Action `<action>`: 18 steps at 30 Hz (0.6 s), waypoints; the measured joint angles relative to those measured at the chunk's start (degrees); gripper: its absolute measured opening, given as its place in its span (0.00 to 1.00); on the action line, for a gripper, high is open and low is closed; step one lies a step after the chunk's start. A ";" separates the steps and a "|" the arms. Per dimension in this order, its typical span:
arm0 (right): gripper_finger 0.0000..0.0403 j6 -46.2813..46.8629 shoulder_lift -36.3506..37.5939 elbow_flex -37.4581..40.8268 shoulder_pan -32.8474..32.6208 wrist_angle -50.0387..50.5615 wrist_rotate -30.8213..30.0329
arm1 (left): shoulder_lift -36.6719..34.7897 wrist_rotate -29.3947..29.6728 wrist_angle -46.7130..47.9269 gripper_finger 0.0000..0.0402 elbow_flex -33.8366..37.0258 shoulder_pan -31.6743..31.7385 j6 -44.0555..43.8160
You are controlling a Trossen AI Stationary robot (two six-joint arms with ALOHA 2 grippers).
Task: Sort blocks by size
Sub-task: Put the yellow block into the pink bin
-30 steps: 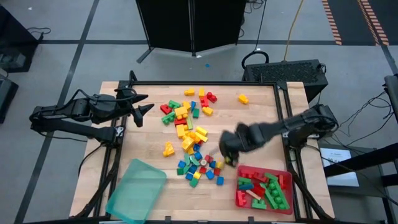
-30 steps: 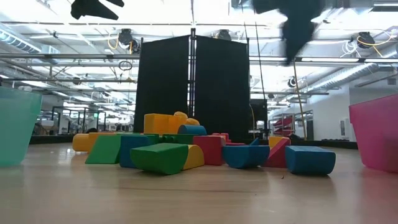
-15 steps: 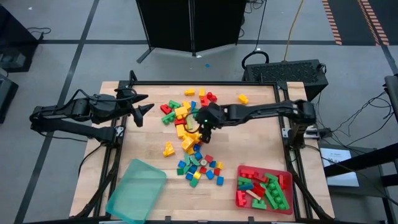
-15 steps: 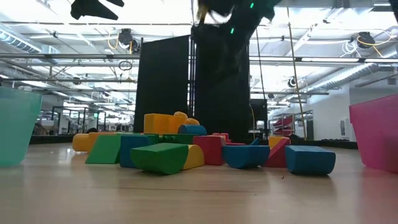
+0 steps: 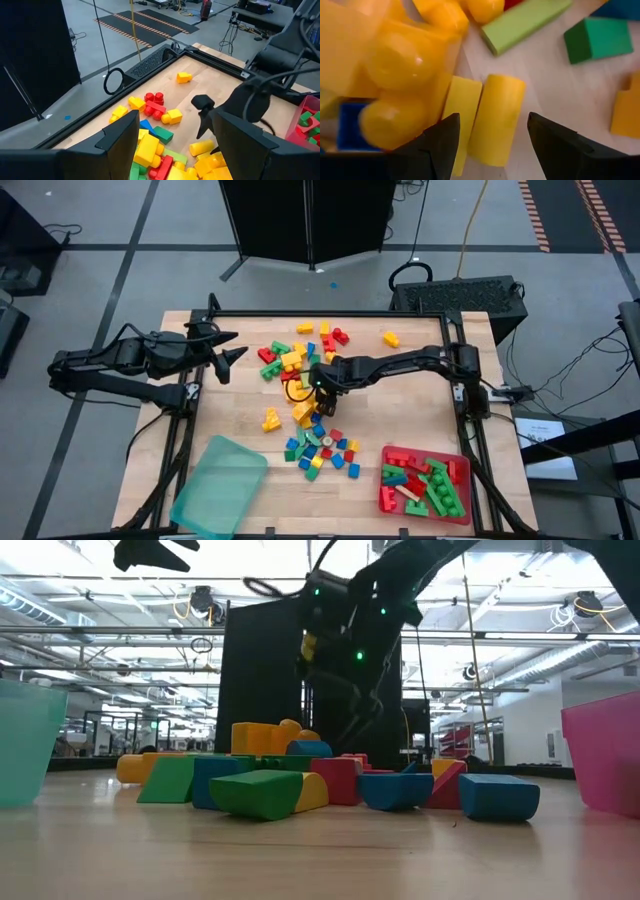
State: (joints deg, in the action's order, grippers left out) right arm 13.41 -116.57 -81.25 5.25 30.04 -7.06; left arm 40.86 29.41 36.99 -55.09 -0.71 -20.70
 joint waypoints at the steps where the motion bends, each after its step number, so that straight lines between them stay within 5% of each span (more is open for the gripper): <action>1: 0.57 0.40 -0.51 0.00 0.15 -0.03 -0.08 | 0.00 0.00 0.00 0.64 0.00 -0.01 0.00; 9: 0.50 2.88 -2.83 -0.22 2.05 -2.73 1.87 | 0.00 0.00 0.01 0.64 0.00 -0.01 0.03; 18: 0.22 4.17 -2.90 -0.22 3.50 -2.51 6.02 | 0.00 0.00 0.01 0.64 0.00 0.00 0.07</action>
State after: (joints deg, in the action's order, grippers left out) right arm 17.58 -119.47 -81.47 8.75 27.54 -1.04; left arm 40.86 29.41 37.00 -55.09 -0.71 -20.62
